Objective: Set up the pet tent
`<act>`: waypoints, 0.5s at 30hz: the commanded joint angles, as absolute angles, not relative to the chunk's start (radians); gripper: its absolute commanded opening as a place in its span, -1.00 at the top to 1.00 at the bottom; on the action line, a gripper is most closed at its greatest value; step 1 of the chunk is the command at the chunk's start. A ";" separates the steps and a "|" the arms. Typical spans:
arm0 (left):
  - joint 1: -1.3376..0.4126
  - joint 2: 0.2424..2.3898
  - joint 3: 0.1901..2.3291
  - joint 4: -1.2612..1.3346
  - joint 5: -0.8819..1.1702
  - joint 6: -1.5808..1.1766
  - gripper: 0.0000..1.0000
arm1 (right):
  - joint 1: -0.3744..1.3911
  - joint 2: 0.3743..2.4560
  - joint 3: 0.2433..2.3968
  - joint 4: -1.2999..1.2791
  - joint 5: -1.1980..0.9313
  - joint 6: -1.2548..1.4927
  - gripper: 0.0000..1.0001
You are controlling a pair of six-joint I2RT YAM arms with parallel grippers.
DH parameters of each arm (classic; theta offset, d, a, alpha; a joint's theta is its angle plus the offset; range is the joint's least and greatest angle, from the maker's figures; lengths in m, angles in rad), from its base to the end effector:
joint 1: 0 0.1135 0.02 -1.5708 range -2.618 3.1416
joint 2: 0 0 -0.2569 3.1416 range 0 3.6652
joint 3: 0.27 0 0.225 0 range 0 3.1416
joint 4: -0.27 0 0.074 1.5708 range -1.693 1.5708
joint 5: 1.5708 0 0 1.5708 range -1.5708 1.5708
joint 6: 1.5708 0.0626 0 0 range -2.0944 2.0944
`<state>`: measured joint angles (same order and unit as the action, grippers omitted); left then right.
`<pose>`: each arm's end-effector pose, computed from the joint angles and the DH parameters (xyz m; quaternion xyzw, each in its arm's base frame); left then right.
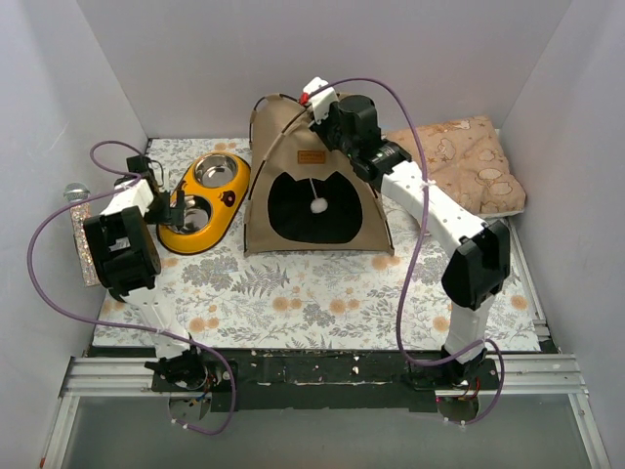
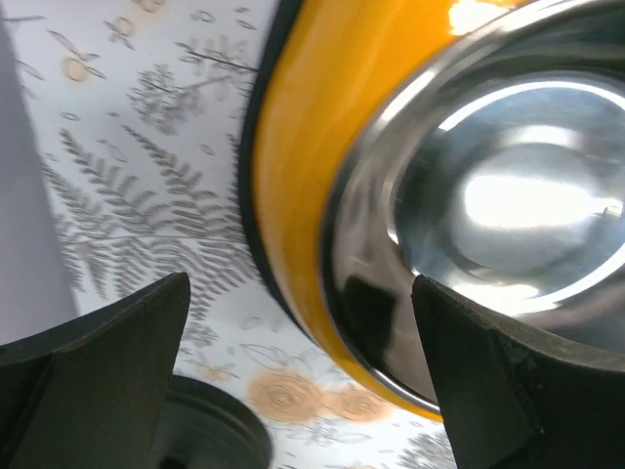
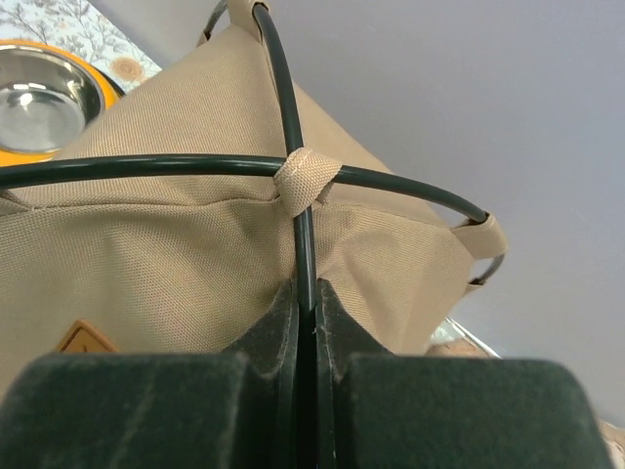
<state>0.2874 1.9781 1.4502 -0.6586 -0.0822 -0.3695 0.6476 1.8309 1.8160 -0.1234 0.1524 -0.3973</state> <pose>0.3730 0.1156 0.1656 -0.3238 0.9258 0.0325 0.1923 0.3553 0.2569 0.3998 -0.3320 0.6767 0.0247 0.6567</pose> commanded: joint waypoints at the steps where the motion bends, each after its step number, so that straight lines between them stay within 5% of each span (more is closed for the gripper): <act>1: 0.279 1.843 1.499 -0.726 0.056 -0.500 -0.96 | 0.670 1.907 1.937 -0.023 0.120 -0.336 0.97; 8: 0.279 1.761 1.679 -0.698 0.346 -0.609 -0.96 | 0.713 2.006 2.057 -0.035 0.112 -0.333 0.97; 11: 0.279 1.753 1.744 -0.684 0.431 -0.640 -0.96 | 0.710 1.984 2.077 -0.092 0.144 -0.334 0.09; 15: 0.278 1.714 1.779 -0.640 0.573 -0.672 -0.96 | 0.674 1.832 2.008 -0.195 0.028 -0.310 -0.43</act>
<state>0.2821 1.7851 1.7416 -0.6708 0.3748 -0.6121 0.7040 1.9915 2.0193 -0.1169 0.1371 -0.3481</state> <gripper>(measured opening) 0.981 0.634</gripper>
